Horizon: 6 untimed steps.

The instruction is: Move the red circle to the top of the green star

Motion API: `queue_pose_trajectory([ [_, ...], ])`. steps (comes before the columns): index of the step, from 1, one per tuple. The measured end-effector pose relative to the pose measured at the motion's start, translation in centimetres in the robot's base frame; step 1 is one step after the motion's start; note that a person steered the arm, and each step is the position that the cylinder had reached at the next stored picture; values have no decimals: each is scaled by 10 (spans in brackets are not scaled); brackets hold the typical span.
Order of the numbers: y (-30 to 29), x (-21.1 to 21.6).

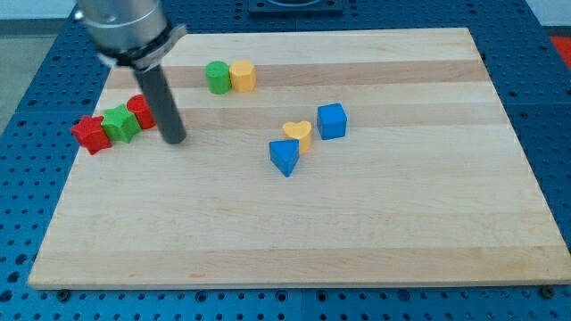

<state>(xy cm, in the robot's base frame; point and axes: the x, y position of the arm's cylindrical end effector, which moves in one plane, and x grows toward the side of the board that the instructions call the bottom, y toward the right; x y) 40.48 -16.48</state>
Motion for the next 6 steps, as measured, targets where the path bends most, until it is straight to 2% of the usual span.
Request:
queue_pose_trajectory([
  [1,-16,-31],
  [3,-72,-37],
  [5,-42,-52],
  [6,-42,-89],
])
